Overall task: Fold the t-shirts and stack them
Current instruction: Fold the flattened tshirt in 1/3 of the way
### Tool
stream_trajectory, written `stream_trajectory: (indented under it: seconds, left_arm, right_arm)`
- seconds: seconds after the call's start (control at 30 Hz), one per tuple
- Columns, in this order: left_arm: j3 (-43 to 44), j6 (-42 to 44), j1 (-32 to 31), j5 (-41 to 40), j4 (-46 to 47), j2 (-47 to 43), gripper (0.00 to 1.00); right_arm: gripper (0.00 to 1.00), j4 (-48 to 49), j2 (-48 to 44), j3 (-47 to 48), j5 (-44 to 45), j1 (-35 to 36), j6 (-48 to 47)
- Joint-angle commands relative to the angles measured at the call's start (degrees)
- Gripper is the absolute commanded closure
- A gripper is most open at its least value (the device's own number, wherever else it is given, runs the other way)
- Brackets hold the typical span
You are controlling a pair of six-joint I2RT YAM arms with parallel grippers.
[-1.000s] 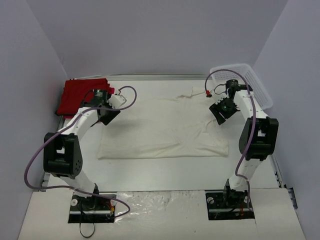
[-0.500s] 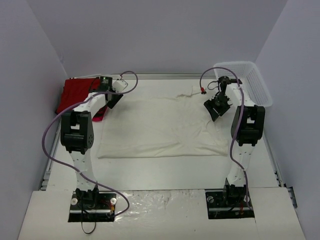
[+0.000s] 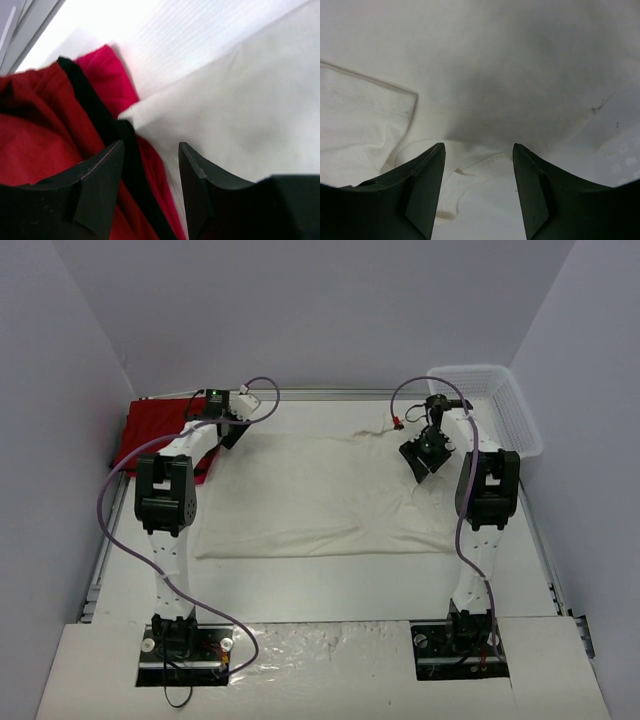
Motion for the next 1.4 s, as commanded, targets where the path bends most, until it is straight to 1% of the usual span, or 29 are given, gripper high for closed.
stream_trajectory:
  seconds: [0.0, 0.13, 0.4, 0.67, 0.7, 0.77, 0.8, 0.87, 1.07, 1.2, 1.23, 1.27, 1.33, 1.37]
  left_arm:
    - [5.3, 0.3, 0.2, 3.3, -1.6, 0.9, 0.54]
    - [7.3, 1.5, 0.1, 4.6, -1.9, 3.2, 0.56]
    - [13.2, 3.0, -0.1, 1.9, -3.0, 8.5, 0.56]
    - [19.5, 4.3, -0.1, 0.5, -7.2, 13.3, 0.56]
    - [20.0, 4.7, -0.1, 0.6, -8.3, 13.8, 0.59]
    - [20.4, 4.9, -0.2, 0.9, -8.9, 14.1, 0.63]
    - [20.4, 4.8, -0.1, 1.1, -9.3, 14.0, 0.68]
    - [20.3, 4.9, -0.1, 1.4, -10.0, 14.1, 0.71]
    - [19.1, 6.0, -0.2, 1.7, -12.7, 13.3, 0.71]
    - [18.9, 7.0, -0.2, 0.7, -14.2, 13.4, 0.67]
    - [19.1, 7.2, -0.3, 0.6, -14.6, 13.5, 0.69]
    - [19.4, 7.7, -0.2, 0.5, -15.2, 13.7, 0.81]
    - [20.7, 8.0, -0.4, 0.5, -17.0, 14.4, 0.97]
    - [20.9, 7.9, -0.3, 0.5, -17.4, 14.5, 0.98]
  right_arm:
    - [0.47, 1.0, 2.2, 0.4, 0.6, -0.2, -0.8]
    - [0.47, 1.3, 3.0, 0.3, 0.7, -0.1, -0.5]
    - [0.47, 1.3, 4.1, 0.8, 1.9, 0.3, -0.1]
    - [0.47, 1.4, 5.0, 0.0, 3.0, 0.5, -0.4]
    - [0.48, 1.5, 5.1, -0.2, 3.3, 0.5, -0.3]
    - [0.48, 1.6, 5.0, -0.6, 3.3, 0.5, -0.4]
    - [0.48, 1.8, 5.0, -0.8, 3.3, 0.4, -0.5]
    - [0.48, 1.8, 4.7, -0.8, 3.2, 0.4, -0.5]
    - [0.48, 1.8, 4.5, -1.1, 3.7, 0.4, -0.6]
    - [0.48, 2.2, 4.6, -1.9, 3.7, 0.4, -0.7]
    - [0.48, 2.3, 4.6, -2.1, 3.8, 0.4, -0.8]
    - [0.48, 2.5, 4.6, -2.4, 4.3, 0.3, -0.8]
    - [0.48, 2.6, 4.7, -2.5, 4.6, 0.3, -0.7]
    - [0.5, 2.7, 4.6, -2.4, 4.6, 0.4, -0.7]
